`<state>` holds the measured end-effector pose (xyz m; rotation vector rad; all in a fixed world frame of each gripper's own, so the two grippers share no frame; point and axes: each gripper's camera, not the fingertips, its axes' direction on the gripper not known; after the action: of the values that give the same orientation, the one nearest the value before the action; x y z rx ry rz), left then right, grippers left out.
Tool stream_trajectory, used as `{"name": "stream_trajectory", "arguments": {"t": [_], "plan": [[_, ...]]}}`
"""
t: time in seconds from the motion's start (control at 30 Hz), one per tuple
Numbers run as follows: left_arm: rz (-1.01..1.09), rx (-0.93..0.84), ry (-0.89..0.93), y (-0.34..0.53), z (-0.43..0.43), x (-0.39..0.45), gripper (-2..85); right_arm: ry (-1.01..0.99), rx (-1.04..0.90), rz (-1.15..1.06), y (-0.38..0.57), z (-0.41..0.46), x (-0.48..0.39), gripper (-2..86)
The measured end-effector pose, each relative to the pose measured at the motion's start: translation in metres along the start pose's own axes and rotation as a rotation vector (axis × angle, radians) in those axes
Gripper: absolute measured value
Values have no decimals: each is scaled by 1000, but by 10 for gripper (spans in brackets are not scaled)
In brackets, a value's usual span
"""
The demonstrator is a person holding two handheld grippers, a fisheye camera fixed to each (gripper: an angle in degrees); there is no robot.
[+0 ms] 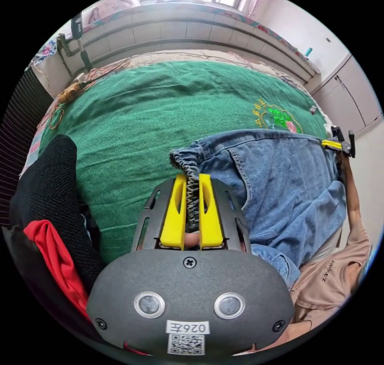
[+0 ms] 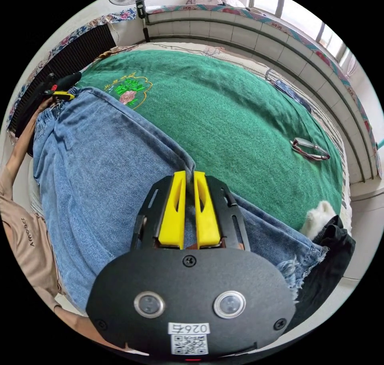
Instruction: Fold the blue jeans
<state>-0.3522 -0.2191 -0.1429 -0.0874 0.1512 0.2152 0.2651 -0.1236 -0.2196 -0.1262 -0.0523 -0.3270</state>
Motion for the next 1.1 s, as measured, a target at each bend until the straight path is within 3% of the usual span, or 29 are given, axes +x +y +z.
{"name": "stream_trajectory", "arguments": {"t": [0.2, 0.3, 0.33, 0.4, 0.47, 0.57, 0.63, 0.73, 0.8, 0.9, 1.0, 1.07, 1.1], "plan": [[8, 189, -168, -9, -57, 3, 43, 139, 159, -14, -17, -60, -22, -10], [-37, 142, -185, -27, -55, -17, 46, 180, 282, 5, -45, -73, -26, -4], [-56, 103, -164, -32, -48, -23, 48, 175, 273, 3, -53, -68, -26, 0], [-117, -81, -129, -44, -14, -36, 56, 164, 64, 26, -81, -34, -18, 31], [-123, -95, -291, -44, -7, -28, 44, 225, -11, 70, -80, -21, -11, 51], [-87, -21, -480, -42, -17, -2, 2, 292, 47, 226, -40, -34, 14, 62], [1, 31, -413, -43, -27, 22, -5, 354, 82, 352, -6, -49, 35, 65], [178, 100, -116, -44, -34, 71, -6, 386, 127, 601, 56, -70, 77, 98], [321, 130, 82, -43, -23, 115, 1, 263, 159, 780, 100, -72, 105, 163], [418, 36, 100, -46, 17, 157, 12, 47, 244, 913, 136, -60, 123, 194], [436, -181, -34, -42, 77, 171, 0, -97, 185, 929, 138, -31, 135, 120], [385, -81, 16, -29, 71, 162, -6, 47, 111, 919, 136, -34, 137, 22], [346, -91, 71, -22, 66, 153, -8, 64, 171, 896, 141, -53, 136, 7]]}}
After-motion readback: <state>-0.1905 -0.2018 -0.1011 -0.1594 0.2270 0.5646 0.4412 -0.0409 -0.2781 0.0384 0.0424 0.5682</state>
